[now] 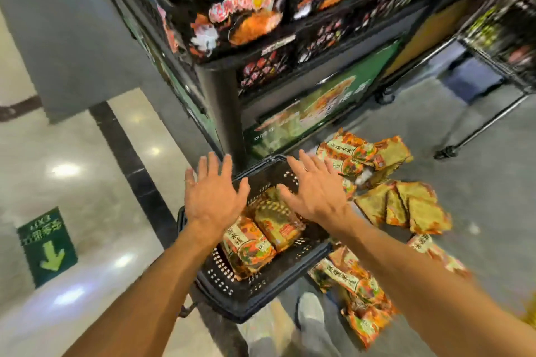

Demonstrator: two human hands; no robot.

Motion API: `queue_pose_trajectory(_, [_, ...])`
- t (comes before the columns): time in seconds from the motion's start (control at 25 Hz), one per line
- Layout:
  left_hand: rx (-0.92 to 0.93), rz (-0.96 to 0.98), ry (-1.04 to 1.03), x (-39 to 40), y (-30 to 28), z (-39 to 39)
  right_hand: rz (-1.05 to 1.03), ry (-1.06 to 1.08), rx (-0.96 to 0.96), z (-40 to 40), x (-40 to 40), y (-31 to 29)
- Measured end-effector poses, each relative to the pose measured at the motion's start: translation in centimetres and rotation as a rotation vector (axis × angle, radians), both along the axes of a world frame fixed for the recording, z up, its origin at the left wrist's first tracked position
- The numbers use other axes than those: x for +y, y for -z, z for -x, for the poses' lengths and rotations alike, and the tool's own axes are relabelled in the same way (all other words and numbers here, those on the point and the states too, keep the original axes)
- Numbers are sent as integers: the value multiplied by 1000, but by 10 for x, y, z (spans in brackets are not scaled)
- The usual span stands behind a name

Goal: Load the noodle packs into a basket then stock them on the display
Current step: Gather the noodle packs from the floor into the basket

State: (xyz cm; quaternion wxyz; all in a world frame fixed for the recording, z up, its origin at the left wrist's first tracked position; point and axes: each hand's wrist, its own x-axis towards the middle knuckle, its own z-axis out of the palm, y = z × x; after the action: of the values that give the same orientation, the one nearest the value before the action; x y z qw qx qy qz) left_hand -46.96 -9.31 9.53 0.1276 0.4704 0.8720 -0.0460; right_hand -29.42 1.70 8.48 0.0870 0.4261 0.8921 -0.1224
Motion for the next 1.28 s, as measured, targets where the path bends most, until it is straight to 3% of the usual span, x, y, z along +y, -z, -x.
queue_pose_trajectory(0.16, [-29,-116,118,15,-105,-51,-63,138,66,-54,-9,-106])
queue_pose_trajectory(0.28, [-2,-157,246,25,-149,-98,-126,232,74,-119,-17,-152])
queue_pose_trajectory(0.68, [64,-134,646,67,-169,-312,-194,647,74,-397,-56,-182])
queue_pose_trajectory(0.96, [54,-32,867,77,-106,-435,-92,871,-31,-530,-107,-116])
queue_pose_trajectory(1.28, [16,218,1141,105,75,-482,47,1120,-181,-567,-166,55])
